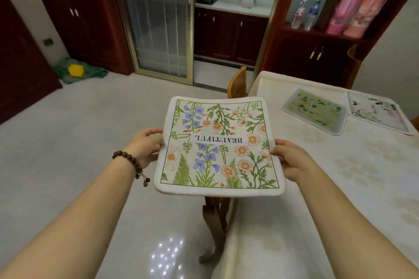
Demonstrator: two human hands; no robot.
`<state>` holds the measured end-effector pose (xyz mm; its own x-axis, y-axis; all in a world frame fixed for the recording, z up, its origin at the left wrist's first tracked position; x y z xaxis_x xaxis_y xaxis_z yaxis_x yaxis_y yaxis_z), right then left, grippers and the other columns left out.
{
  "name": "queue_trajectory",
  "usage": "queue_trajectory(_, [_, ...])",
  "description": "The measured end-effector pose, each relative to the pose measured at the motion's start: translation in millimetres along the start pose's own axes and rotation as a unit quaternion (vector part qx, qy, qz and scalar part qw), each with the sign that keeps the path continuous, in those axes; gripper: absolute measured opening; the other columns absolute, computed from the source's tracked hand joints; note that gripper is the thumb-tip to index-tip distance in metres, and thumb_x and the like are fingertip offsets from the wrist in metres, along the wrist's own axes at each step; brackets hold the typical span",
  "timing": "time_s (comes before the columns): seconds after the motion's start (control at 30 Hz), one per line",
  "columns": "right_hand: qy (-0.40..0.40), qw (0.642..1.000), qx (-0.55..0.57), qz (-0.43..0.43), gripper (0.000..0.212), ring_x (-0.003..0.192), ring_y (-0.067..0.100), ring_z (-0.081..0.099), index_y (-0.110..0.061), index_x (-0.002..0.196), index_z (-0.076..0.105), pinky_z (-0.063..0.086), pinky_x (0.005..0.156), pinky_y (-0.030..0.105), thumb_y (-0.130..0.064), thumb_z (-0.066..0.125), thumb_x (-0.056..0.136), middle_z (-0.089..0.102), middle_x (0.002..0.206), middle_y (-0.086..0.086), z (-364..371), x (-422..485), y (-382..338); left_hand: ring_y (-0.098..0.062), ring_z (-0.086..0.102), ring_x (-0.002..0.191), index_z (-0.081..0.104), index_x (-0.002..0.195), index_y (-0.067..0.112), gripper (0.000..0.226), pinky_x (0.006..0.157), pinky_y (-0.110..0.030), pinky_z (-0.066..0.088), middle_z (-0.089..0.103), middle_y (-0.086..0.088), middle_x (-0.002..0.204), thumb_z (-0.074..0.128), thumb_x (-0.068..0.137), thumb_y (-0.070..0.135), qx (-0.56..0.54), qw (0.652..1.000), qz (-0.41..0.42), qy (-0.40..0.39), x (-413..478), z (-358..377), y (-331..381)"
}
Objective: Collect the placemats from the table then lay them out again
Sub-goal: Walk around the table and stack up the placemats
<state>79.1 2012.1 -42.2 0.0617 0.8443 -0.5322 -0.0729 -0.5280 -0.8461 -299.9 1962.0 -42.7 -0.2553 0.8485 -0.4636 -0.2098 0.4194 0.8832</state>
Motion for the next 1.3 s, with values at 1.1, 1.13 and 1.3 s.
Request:
queue_trajectory(1.1, [0.07,0.996,0.05,-0.021,0.028,0.078,0.035,0.069,-0.009,0.092,0.062,0.057,0.067,0.052,0.014,0.049,0.081,0.069,0.086,0.019,206.5,244.9,-136.9,-0.009,0.061,0.045,0.055,0.113,0.007,0.03,0.06,-0.036,0.051,0.066,-0.013,0.093,0.051,0.087,-0.007,0.052,0.998,0.02,-0.021,331.6,-65.7,182.0])
queue_trajectory(1.13, [0.074,0.996,0.055,-0.02,0.028,0.077,0.034,0.069,-0.009,0.09,0.062,0.058,0.065,0.051,0.014,0.049,0.081,0.07,0.083,0.018,200.6,256.5,-146.7,-0.009,0.061,0.044,0.055,0.113,0.007,0.029,0.06,-0.036,0.051,0.066,-0.013,0.094,0.052,0.087,-0.006,0.056,0.998,0.019,-0.024,345.7,-52.7,189.9])
queue_trajectory(1.3, [0.113,0.99,0.083,-0.007,0.03,0.081,0.035,0.068,-0.01,0.097,0.061,0.057,0.061,0.048,0.013,0.05,0.082,0.069,0.089,0.019,163.5,301.6,-175.9,-0.017,0.067,0.064,0.058,0.096,0.014,0.02,0.063,-0.038,0.053,0.067,-0.012,0.092,0.053,0.088,-0.004,0.069,0.996,0.015,-0.061,406.7,16.4,219.2])
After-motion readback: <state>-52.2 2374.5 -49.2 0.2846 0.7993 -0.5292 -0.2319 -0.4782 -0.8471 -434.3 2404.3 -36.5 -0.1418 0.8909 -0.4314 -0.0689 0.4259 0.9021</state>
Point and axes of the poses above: each hand's wrist, its own x-axis towards the middle knuckle, its own z-axis out of the palm, y = z × x, the point moved 8 cm from there along x, towards the middle knuckle
